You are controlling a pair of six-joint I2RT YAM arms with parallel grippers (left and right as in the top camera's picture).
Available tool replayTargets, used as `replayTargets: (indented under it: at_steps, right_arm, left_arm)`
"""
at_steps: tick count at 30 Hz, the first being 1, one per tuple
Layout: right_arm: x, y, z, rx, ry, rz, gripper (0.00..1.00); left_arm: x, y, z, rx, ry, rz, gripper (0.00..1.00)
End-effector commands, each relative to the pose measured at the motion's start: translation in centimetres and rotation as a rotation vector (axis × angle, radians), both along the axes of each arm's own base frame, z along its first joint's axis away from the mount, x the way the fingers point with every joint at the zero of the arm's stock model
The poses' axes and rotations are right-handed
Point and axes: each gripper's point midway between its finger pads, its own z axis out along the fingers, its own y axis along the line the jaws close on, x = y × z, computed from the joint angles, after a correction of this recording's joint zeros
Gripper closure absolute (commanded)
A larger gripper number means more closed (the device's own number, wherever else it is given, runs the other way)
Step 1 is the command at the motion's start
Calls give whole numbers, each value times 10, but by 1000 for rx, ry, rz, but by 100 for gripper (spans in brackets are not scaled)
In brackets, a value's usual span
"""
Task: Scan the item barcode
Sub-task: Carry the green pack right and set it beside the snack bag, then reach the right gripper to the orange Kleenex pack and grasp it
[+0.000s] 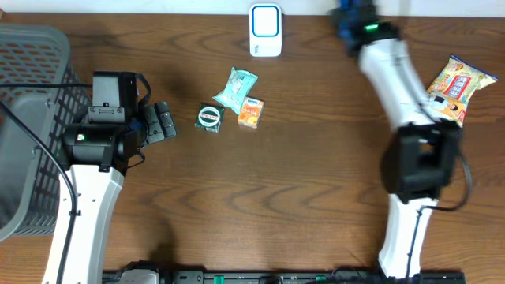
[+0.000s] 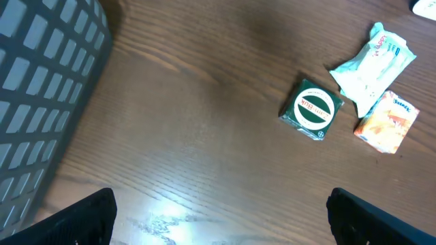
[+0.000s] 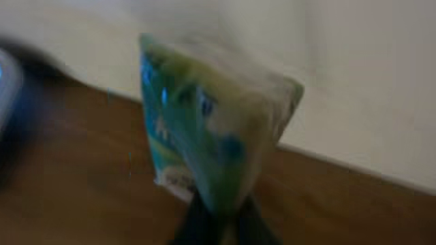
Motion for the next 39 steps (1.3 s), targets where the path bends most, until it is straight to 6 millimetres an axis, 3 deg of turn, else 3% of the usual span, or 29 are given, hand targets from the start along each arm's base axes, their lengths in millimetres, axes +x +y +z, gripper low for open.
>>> replayTargets:
  at_steps: [1,7,8,9,11,14,17,19,23,27,29,33,39]
  right_arm:
    - [-25,-58,-27,145,147,-75,99]
    - [-63,-139,-75,181,296,-220,97]
    - [-69,-151,-82,188,312,-247,84]
    - [-75,-161,-86,200,322,-275,59]
    - [-85,-178,-96,235,341,-336,36]
    - [-95,-191,-103,283,353,-407,25]
    - [-97,-182,-106,343,371,-384,22]
    - [-97,-161,-105,422,389,-315,22]
    - [-90,-95,-91,695,406,-85,22]
    - [-95,-5,-44,1062,411,291,27]
    - [-103,35,-26,1144,433,433,30]
    - [-115,79,-38,1104,519,462,29]
    - [-142,147,-81,968,688,353,28]
  left_arm:
    - [-1,3,3,14,-5,5,2]
    - [-1,3,3,14,-5,5,2]
    - [-1,3,3,14,-5,5,2]
    - [-1,3,3,14,-5,5,2]
    - [-1,3,3,14,-5,5,2]
    - [-1,3,3,14,-5,5,2]
    - [-1,3,3,14,-5,5,3]
    - [-1,3,3,14,-5,5,2]
    - [-1,3,3,14,-5,5,2]
    - [-1,3,3,14,-5,5,2]
    - [-1,3,3,14,-5,5,2]
    - [-1,3,3,14,-5,5,2]
    - [0,3,3,14,-6,5,2]
